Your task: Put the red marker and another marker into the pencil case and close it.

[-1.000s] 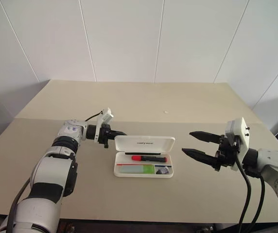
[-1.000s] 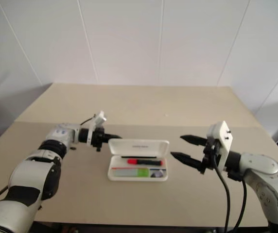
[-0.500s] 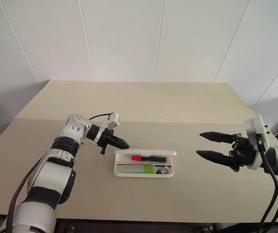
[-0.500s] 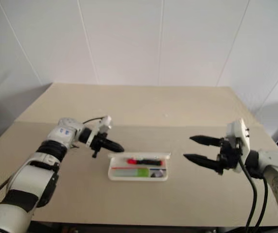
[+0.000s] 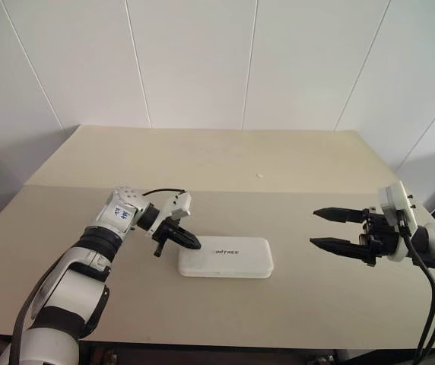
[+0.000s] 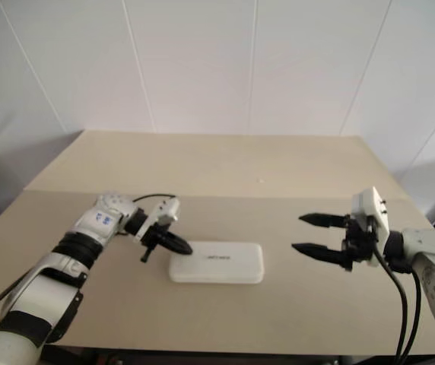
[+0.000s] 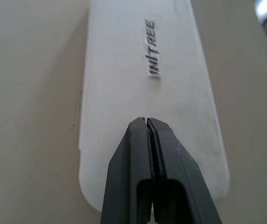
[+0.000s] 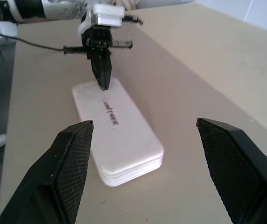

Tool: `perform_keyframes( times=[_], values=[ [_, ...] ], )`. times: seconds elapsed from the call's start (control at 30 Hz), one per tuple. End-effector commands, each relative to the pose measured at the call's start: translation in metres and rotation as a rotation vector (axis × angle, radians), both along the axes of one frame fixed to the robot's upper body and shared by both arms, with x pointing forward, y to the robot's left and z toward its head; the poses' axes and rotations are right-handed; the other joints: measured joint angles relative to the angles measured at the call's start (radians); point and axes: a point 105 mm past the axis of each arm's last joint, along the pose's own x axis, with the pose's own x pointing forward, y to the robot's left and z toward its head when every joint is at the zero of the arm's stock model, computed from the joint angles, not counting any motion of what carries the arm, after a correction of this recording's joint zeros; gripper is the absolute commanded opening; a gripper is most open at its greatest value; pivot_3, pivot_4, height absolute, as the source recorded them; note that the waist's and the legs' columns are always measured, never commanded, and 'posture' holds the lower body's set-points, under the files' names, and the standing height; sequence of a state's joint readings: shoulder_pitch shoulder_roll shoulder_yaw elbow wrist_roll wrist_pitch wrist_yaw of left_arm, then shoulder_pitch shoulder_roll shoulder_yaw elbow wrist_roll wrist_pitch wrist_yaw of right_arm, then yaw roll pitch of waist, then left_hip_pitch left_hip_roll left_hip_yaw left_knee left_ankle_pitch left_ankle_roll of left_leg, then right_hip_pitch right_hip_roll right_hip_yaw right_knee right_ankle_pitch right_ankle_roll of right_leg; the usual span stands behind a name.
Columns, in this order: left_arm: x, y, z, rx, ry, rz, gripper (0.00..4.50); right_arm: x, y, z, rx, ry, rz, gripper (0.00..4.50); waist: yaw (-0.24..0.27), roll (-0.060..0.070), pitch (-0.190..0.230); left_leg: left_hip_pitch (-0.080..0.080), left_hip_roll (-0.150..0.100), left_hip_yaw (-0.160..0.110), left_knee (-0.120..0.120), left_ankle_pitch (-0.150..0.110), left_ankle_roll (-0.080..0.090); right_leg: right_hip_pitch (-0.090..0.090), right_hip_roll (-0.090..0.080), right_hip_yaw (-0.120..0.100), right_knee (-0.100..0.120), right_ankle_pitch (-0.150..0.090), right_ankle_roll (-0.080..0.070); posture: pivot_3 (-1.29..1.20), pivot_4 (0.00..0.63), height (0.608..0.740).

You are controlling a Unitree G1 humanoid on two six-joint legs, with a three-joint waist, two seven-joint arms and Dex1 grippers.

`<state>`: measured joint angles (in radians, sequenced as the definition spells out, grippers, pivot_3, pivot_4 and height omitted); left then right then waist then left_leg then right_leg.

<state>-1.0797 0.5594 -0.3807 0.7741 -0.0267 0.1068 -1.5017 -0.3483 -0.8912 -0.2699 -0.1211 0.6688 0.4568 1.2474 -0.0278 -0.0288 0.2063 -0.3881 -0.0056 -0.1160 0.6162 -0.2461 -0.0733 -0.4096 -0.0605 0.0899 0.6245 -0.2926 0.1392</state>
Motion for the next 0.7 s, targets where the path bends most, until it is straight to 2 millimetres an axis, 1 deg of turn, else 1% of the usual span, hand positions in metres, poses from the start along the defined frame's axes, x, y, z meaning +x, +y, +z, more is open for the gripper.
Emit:
perform_keyframes(
  times=[0.03,0.13,0.3,0.4,0.53,0.6,0.63,0.7],
  values=[
    [-0.008,0.011,-0.024,0.18,0.004,-0.085,0.04,-0.002,0.002,0.01,-0.012,-0.055,0.018,4.5,-0.001,0.0,0.0,0.001,0.0,0.0,0.0,0.0,0.0,0.001,0.0,0.0,0.0,0.0,0.0,0.0,0.15,0.74],
    [-0.009,0.002,-0.023,0.173,-0.013,-0.13,0.04,-0.001,0.002,0.01,-0.011,-0.057,0.017,4.5,-0.002,0.001,-0.001,0.003,0.0,0.001,0.001,0.0,0.0,0.002,0.0,0.001,0.0,0.0,0.0,0.0,0.15,0.74],
    [-0.008,0.0,-0.027,0.22,-0.053,-0.178,0.04,0.0,0.002,0.01,-0.013,-0.059,0.019,4.5,-0.001,0.001,-0.001,0.002,0.0,0.001,0.003,0.0,0.0,0.003,0.0,0.001,0.001,0.0,0.0,0.0,0.15,0.74],
    [-0.003,-0.007,-0.025,0.185,-0.094,-0.171,0.04,0.0,0.002,0.01,-0.017,-0.061,0.027,4.5,0.002,0.002,-0.001,0.002,0.0,0.001,0.004,0.0,0.0,0.003,0.0,0.001,0.001,0.0,0.001,0.0,0.15,0.74],
    [-0.003,-0.007,-0.021,0.134,-0.095,-0.154,0.04,-0.001,0.004,0.011,-0.017,-0.061,0.044,4.5,0.0,0.002,-0.001,0.002,-0.001,0.001,0.006,0.0,0.001,0.005,0.0,0.001,0.001,0.001,0.002,0.0,0.15,0.74],
    [-0.006,-0.015,-0.006,-0.006,-0.114,-0.157,0.04,-0.002,0.007,0.012,-0.009,-0.061,0.055,4.5,0.0,0.002,-0.001,0.002,-0.001,0.001,0.006,0.0,0.001,0.005,0.0,0.001,0.001,0.001,0.002,0.0,0.15,0.74],
    [-0.005,-0.019,0.004,-0.092,-0.151,-0.151,0.04,-0.002,0.007,0.012,-0.009,-0.061,0.058,4.5,0.0,0.002,-0.001,0.002,0.0,0.001,0.006,0.0,0.001,0.005,0.0,0.001,0.001,0.001,0.002,0.0,0.15,0.74],
    [-0.004,-0.022,0.017,-0.194,-0.212,-0.131,0.04,-0.003,0.008,0.011,-0.011,-0.061,0.059,4.5,0.0,0.001,-0.001,0.001,0.0,0.001,0.006,0.0,0.001,0.004,0.0,0.001,0.001,0.001,0.002,0.0,0.15,0.74]
  ],
)
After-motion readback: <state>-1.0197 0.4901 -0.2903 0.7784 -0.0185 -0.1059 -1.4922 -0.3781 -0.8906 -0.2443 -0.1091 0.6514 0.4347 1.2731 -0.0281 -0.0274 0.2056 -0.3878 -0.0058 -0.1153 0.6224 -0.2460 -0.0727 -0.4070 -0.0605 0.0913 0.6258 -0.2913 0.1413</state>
